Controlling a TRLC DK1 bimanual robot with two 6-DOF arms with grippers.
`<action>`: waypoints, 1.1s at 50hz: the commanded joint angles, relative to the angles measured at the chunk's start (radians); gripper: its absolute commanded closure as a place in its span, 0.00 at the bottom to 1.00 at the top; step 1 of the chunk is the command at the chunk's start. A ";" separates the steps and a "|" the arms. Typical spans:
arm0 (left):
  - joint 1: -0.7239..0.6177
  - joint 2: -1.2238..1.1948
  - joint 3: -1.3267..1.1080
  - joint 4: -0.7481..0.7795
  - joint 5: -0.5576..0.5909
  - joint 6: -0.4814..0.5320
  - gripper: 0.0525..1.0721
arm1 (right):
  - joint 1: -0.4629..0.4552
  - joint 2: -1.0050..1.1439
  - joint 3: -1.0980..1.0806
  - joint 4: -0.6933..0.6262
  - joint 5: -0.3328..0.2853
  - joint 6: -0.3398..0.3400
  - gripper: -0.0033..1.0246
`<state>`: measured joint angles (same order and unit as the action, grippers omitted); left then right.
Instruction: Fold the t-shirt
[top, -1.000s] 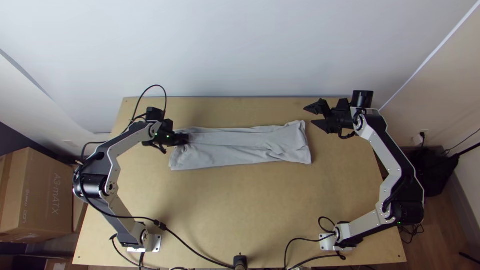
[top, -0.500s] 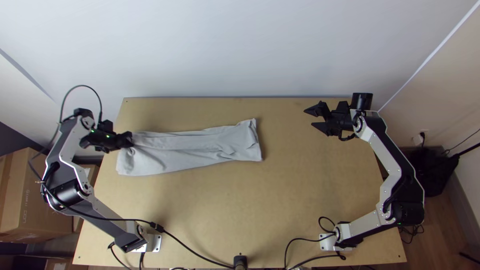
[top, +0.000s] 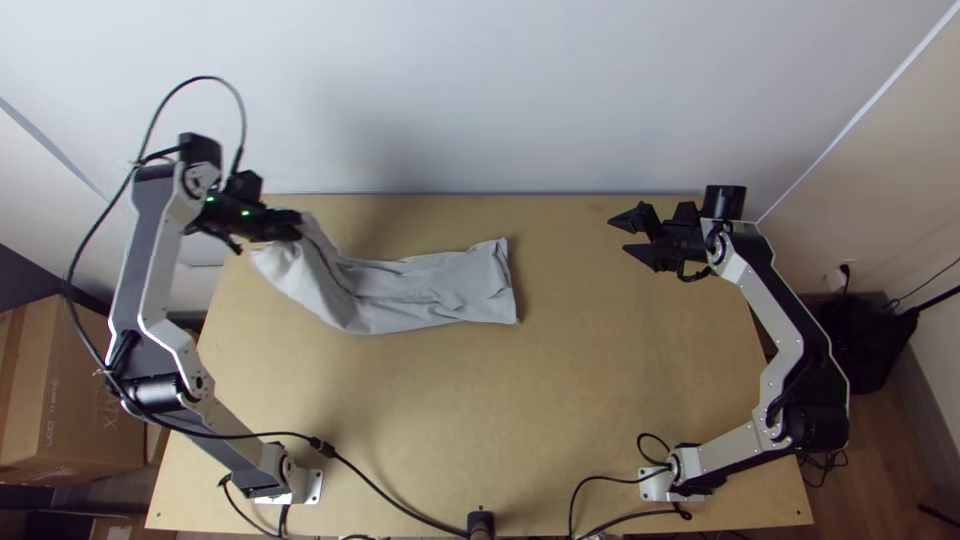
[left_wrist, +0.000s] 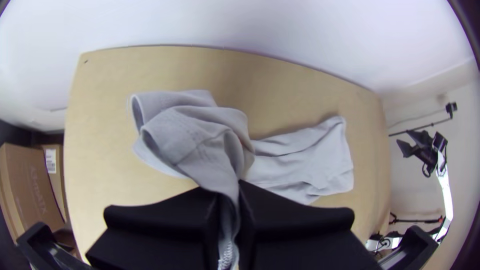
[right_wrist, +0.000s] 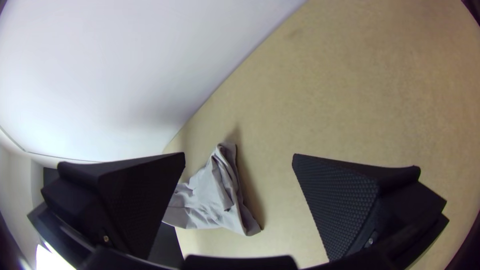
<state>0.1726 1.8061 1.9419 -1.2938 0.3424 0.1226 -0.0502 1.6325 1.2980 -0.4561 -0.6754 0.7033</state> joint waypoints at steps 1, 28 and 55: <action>-0.111 0.009 0.074 -0.021 -0.020 -0.081 0.97 | -0.016 -0.046 -0.020 0.005 -0.015 0.019 0.04; -0.532 0.206 0.278 0.036 -0.152 -0.330 0.97 | -0.068 -0.108 -0.086 0.005 -0.026 0.012 0.04; -0.731 0.363 0.298 0.189 -0.200 -0.479 0.45 | -0.080 -0.135 -0.160 0.008 -0.024 -0.014 0.04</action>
<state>-0.5358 2.1475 2.1902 -1.1530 0.1406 -0.2943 -0.1257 1.5311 1.1713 -0.4541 -0.6907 0.6991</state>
